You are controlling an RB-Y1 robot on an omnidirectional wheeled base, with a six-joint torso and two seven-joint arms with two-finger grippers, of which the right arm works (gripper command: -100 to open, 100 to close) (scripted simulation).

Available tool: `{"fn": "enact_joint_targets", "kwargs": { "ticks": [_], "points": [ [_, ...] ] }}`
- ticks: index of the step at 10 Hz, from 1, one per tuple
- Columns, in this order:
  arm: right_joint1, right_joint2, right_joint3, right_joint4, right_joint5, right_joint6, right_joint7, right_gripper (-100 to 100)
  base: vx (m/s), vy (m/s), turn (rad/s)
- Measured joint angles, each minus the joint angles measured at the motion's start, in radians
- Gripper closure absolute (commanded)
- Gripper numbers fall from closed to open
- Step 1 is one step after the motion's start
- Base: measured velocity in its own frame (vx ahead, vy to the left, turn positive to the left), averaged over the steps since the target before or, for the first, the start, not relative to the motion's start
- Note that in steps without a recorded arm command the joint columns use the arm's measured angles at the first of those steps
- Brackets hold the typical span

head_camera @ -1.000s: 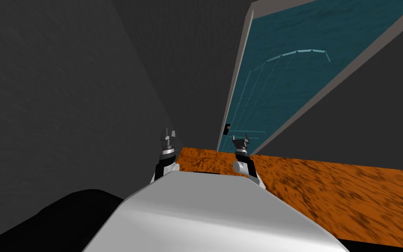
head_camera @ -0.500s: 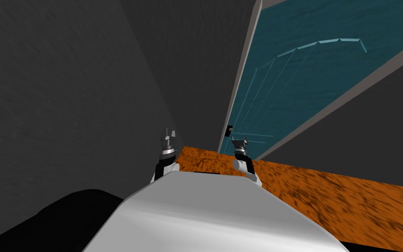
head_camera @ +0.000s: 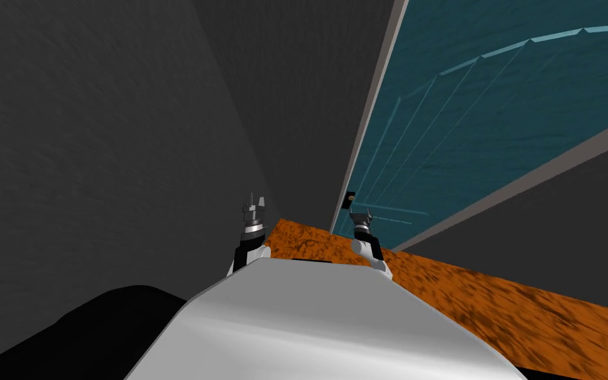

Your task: Pull the door open

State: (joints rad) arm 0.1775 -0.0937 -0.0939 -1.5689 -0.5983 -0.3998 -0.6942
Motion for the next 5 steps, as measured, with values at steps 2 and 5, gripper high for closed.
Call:
{"fn": "enact_joint_targets", "kwargs": {
  "ticks": [2, 5],
  "points": [
    [-0.027, -0.005, -0.010, 0.059, -0.049, 0.011, -0.059, -100, 0.017, -0.134, 0.199],
    [-0.055, -0.003, -0.018, 0.127, -0.109, 0.019, -0.128, -100, 0.005, -0.115, 0.173]
  ]
}}
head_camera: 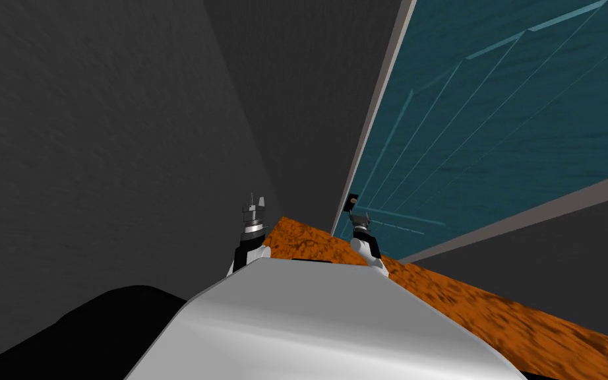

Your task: Pull the door open

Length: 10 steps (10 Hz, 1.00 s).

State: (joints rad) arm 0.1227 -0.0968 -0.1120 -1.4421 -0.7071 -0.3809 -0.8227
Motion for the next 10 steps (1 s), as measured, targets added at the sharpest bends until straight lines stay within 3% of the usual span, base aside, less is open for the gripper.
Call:
{"fn": "enact_joint_targets", "kwargs": {
  "ticks": [3, 5, 8, 10],
  "points": [
    [-0.038, -0.004, -0.011, 0.072, -0.054, 0.011, -0.063, -100, -0.006, -0.094, 0.190],
    [-0.046, -0.003, -0.018, 0.086, -0.074, 0.021, -0.083, -100, 0.065, -0.046, 0.067],
    [-0.032, -0.040, -0.041, 0.091, -0.089, 0.022, -0.109, -100, 0.181, -0.049, 0.122],
    [-0.031, -0.090, -0.047, 0.129, -0.099, 0.000, -0.154, -100, 0.192, -0.064, 0.117]
  ]
}}
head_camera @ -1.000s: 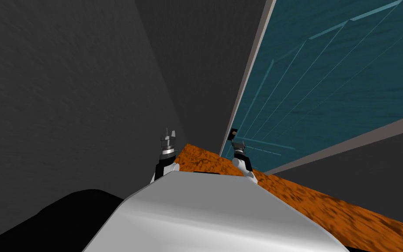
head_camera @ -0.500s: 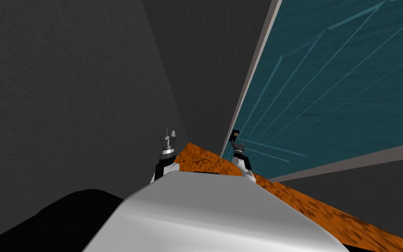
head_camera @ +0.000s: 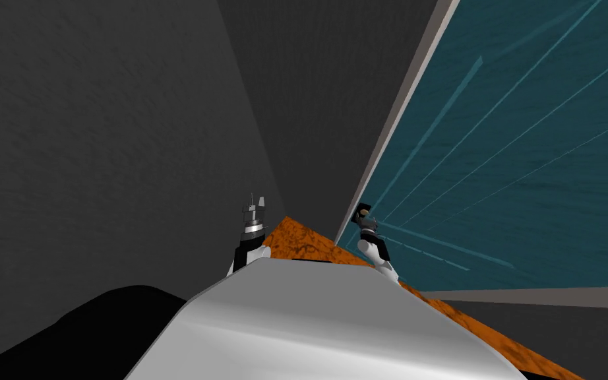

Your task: Pull the door open

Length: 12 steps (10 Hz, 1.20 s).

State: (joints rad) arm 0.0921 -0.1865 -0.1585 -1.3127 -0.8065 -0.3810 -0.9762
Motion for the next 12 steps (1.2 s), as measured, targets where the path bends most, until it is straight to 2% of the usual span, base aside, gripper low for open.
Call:
{"fn": "enact_joint_targets", "kwargs": {
  "ticks": [2, 3, 8, 9, 12],
  "points": [
    [0.008, -0.021, -0.012, 0.011, -0.008, -0.010, -0.022, -100, 0.139, -0.023, 0.057],
    [0.008, -0.023, -0.013, 0.011, -0.008, -0.011, -0.024, 100, -0.011, -0.002, -0.029],
    [0.011, -0.022, -0.013, 0.014, -0.008, -0.008, -0.022, 100, -0.018, 0.002, 0.001],
    [0.011, -0.022, -0.013, 0.014, -0.008, -0.008, -0.022, 100, -0.161, -0.012, 0.133],
    [0.026, -0.048, 0.015, -0.004, -0.010, -0.005, -0.050, 100, -0.247, -0.038, 0.129]
  ]
}}
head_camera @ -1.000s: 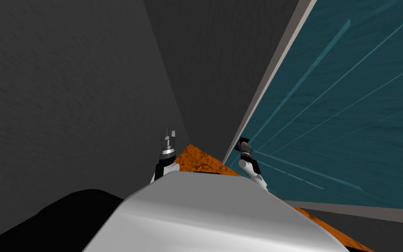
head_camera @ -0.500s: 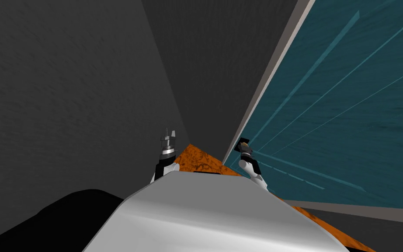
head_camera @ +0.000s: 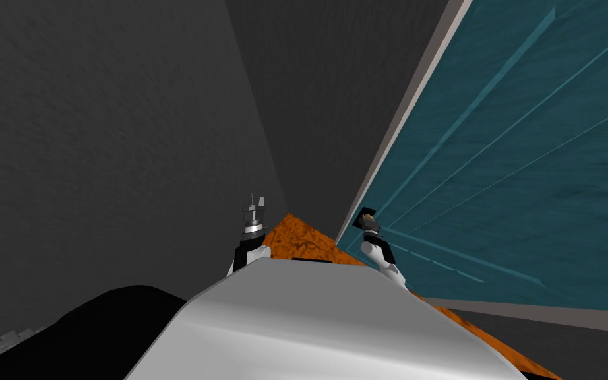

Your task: Pull the door open

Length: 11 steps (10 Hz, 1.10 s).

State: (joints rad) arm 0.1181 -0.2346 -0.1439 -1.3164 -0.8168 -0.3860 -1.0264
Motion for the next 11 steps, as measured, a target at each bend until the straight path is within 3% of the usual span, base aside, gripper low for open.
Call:
{"fn": "enact_joint_targets", "kwargs": {
  "ticks": [6, 7, 11],
  "points": [
    [0.036, -0.057, 0.069, -0.030, -0.005, 0.012, -0.068, 100, -0.226, -0.020, 0.125],
    [0.039, -0.056, 0.074, -0.027, -0.005, 0.014, -0.071, 100, -0.159, -0.047, 0.131],
    [0.060, -0.090, 0.109, -0.048, -0.004, 0.004, -0.102, 100, -0.237, -0.035, 0.139]
  ]
}}
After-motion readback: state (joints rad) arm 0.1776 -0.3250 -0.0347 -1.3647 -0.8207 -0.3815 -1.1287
